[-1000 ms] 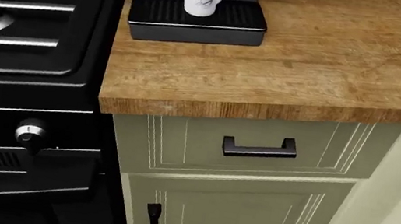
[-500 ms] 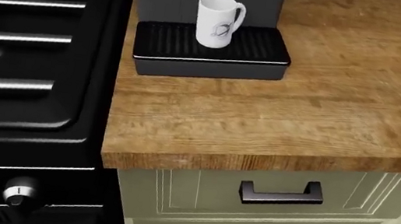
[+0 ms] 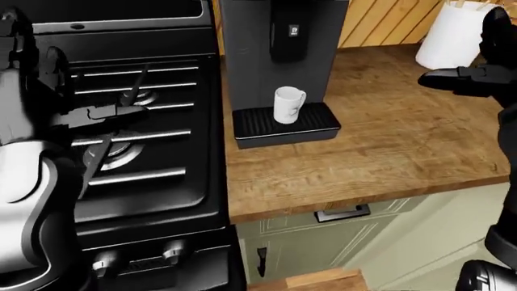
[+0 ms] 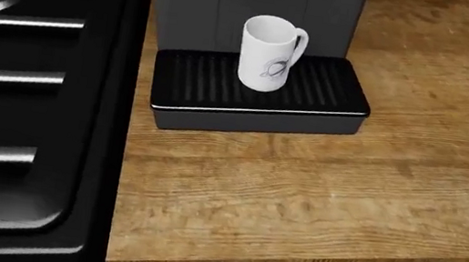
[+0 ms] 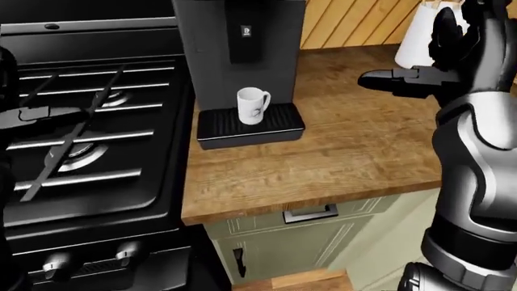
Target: Pick the mug from under the coffee machine dispenser and place it on the counter.
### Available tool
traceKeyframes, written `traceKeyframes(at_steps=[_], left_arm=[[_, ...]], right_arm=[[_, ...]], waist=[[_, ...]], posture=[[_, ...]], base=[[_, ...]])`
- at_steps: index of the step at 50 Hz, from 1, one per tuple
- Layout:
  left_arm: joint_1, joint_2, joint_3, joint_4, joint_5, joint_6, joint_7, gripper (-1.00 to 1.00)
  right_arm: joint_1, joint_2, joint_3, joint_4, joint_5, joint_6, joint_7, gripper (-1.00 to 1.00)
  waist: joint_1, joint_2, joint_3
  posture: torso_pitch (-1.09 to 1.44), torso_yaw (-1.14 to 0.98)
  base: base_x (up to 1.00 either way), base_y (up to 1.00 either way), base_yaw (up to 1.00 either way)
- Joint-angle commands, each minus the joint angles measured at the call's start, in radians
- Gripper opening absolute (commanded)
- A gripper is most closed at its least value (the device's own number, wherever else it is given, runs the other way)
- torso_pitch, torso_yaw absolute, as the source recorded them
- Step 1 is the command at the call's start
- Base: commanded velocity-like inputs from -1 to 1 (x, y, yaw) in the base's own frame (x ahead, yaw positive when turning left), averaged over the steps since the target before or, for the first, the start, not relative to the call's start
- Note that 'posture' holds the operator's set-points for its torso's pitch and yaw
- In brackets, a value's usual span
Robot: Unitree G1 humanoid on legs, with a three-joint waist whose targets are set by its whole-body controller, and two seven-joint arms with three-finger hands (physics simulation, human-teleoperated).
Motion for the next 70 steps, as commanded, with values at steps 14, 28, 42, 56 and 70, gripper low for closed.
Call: traceKeyframes(at_steps=[14,28,42,56,70], left_arm=[[-0.025,-0.043,-0.056,-0.073,0.052,0.015,0.038,1.00],[-0.065,-0.167,-0.095,-0.201,0.062,0.278,0.203,1.00],[-0.164,-0.269,-0.193,-0.259,-0.008,0.491,0.414,1.00],[-0.169,-0.387,-0.284,-0.295,-0.011,0.543,0.474,1.00],[-0.243,-0.456,-0.348,-0.240,-0.010,0.524,0.519,1.00]], right_arm=[[-0.047,-0.035,-0.019,0.045,-0.060,-0.047,-0.035,1.00],[-0.047,-0.045,-0.023,0.058,-0.070,-0.030,-0.042,1.00],[-0.040,-0.046,-0.024,0.062,-0.083,-0.016,-0.048,1.00],[-0.034,-0.041,-0.025,0.057,-0.094,-0.006,-0.043,1.00],[-0.032,-0.045,-0.029,0.061,-0.094,-0.008,-0.038,1.00]], waist=[[0.008,-0.025,-0.040],[0.006,-0.032,-0.035],[0.004,-0.041,-0.035],[0.007,-0.049,-0.040],[0.010,-0.057,-0.042]], posture=[[0.00,0.00],[0.00,0.00],[0.00,0.00],[0.00,0.00],[0.00,0.00]], base=[[0.00,0.00,0.00],[0.00,0.00,0.00],[0.00,0.00,0.00],[0.00,0.00,0.00],[0.00,0.00,0.00]])
